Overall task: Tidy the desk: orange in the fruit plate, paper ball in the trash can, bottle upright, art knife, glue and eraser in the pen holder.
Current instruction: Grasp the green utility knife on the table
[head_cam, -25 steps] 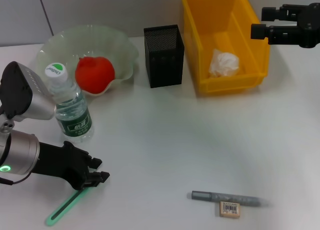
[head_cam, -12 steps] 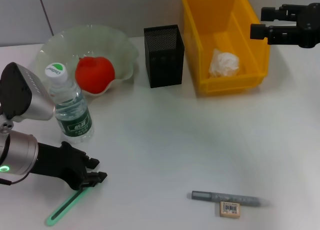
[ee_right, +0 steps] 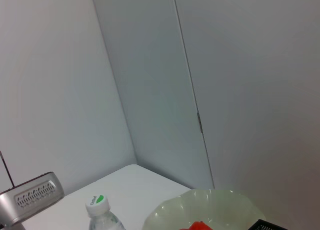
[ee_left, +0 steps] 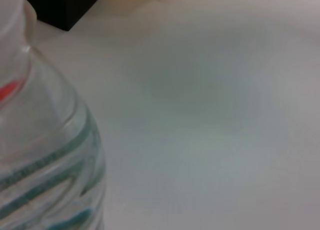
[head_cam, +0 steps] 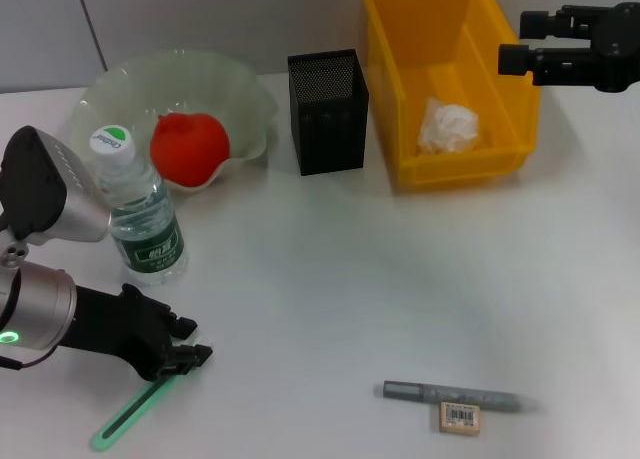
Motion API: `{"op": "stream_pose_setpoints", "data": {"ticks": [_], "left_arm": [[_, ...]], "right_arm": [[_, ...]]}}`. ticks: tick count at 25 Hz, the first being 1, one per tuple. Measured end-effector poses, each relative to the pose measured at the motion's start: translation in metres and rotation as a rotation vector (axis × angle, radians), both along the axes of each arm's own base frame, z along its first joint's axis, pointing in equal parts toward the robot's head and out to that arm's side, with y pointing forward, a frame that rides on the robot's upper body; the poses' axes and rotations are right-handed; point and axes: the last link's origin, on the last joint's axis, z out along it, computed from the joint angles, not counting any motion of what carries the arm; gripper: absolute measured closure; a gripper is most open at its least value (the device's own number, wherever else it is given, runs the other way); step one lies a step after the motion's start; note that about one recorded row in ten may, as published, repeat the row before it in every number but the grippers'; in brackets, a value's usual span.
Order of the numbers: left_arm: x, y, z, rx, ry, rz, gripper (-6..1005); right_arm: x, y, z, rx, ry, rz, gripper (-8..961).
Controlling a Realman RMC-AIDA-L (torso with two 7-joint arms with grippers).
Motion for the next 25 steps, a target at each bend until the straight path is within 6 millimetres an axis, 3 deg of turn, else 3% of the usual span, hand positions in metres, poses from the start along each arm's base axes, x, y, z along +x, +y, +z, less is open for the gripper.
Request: {"op": "stream_pose_setpoints", "data": {"ticks": [25], "left_arm": [[-0.0006,-0.0010,-0.0024,-0.010,0.017,-0.007,641]], "right_arm": [[-0.0003,-0.0007,0.0005,-0.002,-0.003,0.003,197]]}}
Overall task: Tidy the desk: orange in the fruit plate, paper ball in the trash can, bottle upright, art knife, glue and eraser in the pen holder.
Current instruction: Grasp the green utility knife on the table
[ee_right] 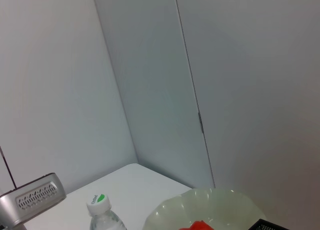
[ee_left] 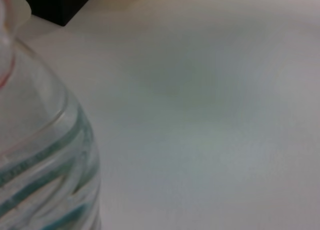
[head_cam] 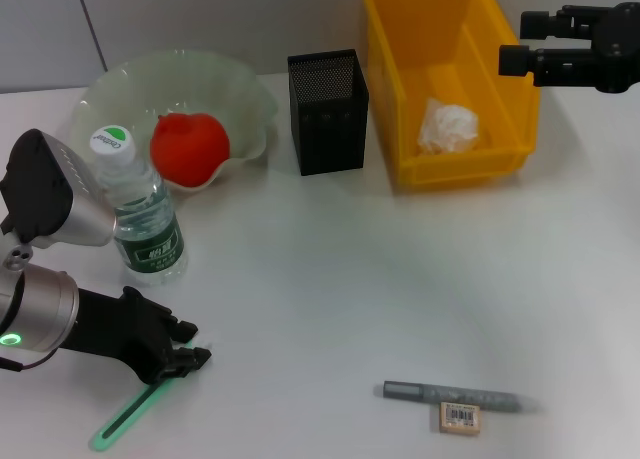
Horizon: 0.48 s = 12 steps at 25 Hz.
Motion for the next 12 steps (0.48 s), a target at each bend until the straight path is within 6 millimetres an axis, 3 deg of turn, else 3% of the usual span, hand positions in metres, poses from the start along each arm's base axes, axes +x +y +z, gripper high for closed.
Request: {"op": "stream_pose_setpoints", "data": {"ticks": [12], "left_arm": [[0.0036,0.0018,0.0009,-0.003,-0.007,-0.008,738]], "right_arm": [[0.0009,-0.0005,0.0000,0.000,0.000,-0.003,197]]}}
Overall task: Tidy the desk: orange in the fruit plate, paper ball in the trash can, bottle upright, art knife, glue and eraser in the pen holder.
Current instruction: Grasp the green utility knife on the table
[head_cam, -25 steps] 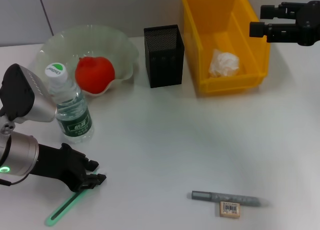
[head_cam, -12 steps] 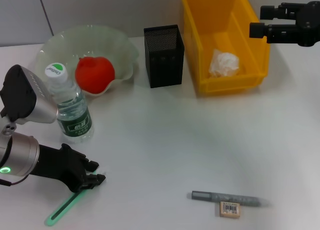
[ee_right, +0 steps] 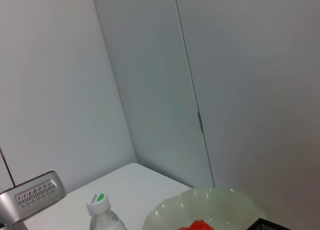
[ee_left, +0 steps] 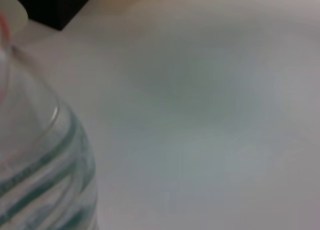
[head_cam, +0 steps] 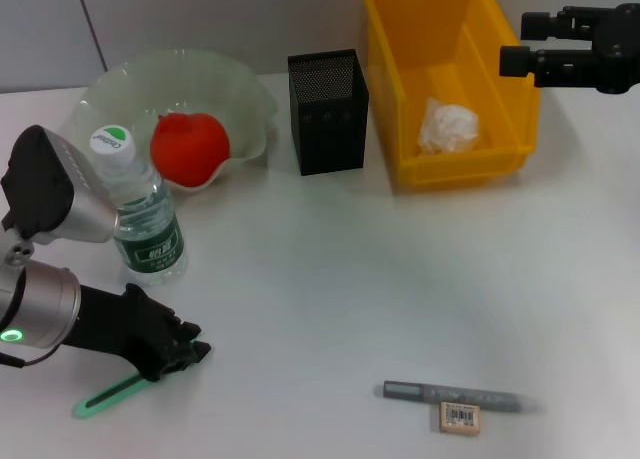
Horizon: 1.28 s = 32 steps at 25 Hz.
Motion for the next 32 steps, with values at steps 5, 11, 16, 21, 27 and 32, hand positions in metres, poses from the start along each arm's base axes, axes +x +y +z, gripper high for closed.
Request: {"op": "stream_pose_setpoints", "data": {"ticks": [5,11,16,21,27,32], "left_arm": [[0.010,0.002,0.000,-0.007,-0.038,-0.037,765],[0.016,0.003,0.000,-0.018,-0.059,-0.061,743],[0.015,0.001,0.001,-0.031,-0.058,-0.057,702],[0.012,-0.002,0.000,-0.048,-0.033,-0.058,660],[0.008,0.000,0.003,-0.036,-0.005,-0.059,507],[0.005,0.001,0.003,-0.038,0.020,-0.065,508]], "right_arm": [[0.000,0.000,0.000,0.000,0.000,0.000,197],[0.002,-0.001,0.000,0.000,0.000,-0.003,197],[0.002,-0.002,-0.001,-0.002,0.001,-0.004,197],[0.002,-0.002,-0.001,-0.003,0.001,-0.004,197],[0.002,-0.002,-0.001,-0.003,0.001,-0.004,198],[0.002,-0.002,-0.001,-0.003,0.001,-0.004,198]]}}
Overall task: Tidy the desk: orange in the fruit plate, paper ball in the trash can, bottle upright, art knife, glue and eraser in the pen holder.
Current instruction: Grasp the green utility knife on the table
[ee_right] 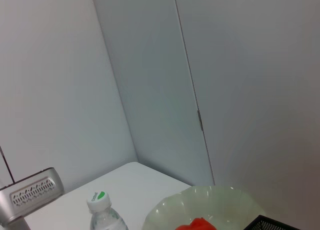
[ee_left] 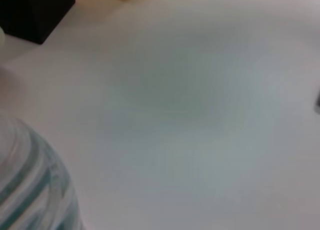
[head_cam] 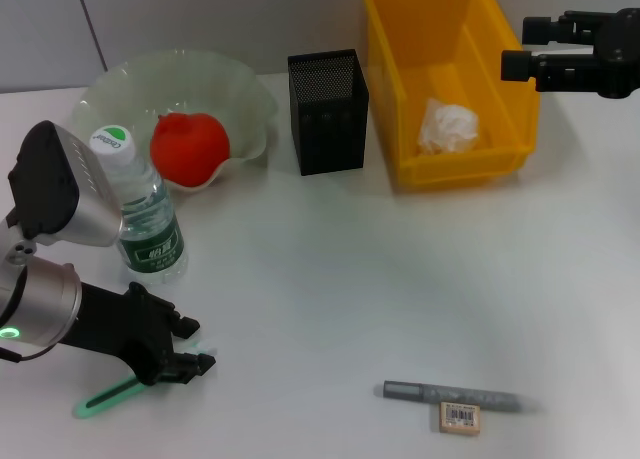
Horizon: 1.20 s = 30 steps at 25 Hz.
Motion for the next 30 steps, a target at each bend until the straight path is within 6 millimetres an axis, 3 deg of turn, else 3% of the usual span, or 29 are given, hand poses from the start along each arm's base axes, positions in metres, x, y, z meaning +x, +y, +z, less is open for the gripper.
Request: {"op": "stream_pose_setpoints", "data": {"ticks": [21,23,30], "left_arm": [[-0.0044,0.0034,-0.0047,0.008,0.036,-0.007,522],[-0.0045,0.0034,-0.0047,0.008,0.036,-0.007,611],[-0.0048,0.0032,-0.0050,0.006,0.040,-0.007,659]], "right_arm": [[-0.0039,0.0031,0.0001,0.001,0.002,0.005,198],[-0.0039,0.0032,0.0001,0.001,0.002,0.004,198],[-0.0036,0.0035,0.0003,0.004,0.002,0.002,197]]}}
